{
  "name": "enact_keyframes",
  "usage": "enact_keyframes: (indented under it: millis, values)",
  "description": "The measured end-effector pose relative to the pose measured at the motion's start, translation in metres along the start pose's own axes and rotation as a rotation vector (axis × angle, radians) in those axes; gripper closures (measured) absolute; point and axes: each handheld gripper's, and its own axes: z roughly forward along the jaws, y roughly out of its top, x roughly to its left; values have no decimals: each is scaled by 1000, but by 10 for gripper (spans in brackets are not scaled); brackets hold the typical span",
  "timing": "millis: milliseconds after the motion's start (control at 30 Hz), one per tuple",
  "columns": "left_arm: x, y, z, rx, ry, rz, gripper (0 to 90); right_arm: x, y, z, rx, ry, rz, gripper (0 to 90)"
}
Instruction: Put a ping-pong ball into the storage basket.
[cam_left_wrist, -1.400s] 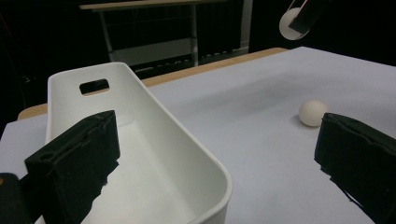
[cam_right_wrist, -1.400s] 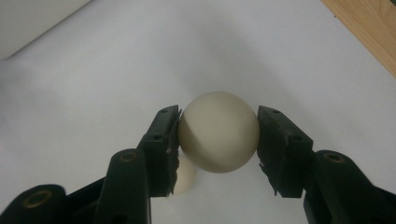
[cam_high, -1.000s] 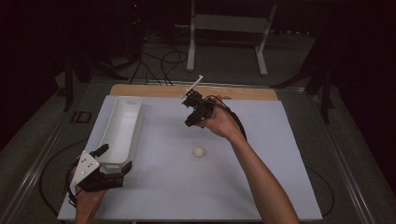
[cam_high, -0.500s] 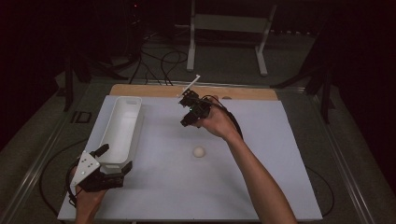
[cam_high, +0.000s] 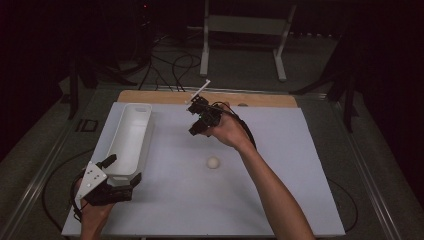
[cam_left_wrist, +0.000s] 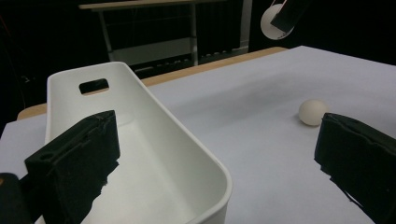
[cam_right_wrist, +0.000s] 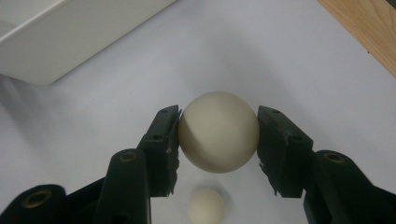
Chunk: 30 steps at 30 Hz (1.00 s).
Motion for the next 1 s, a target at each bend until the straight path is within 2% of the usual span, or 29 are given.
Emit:
enact_keyframes:
  millis: [1000]
  values:
    - [0,0,0,1,0,2,7,9,11,5,-41,39,9,503]
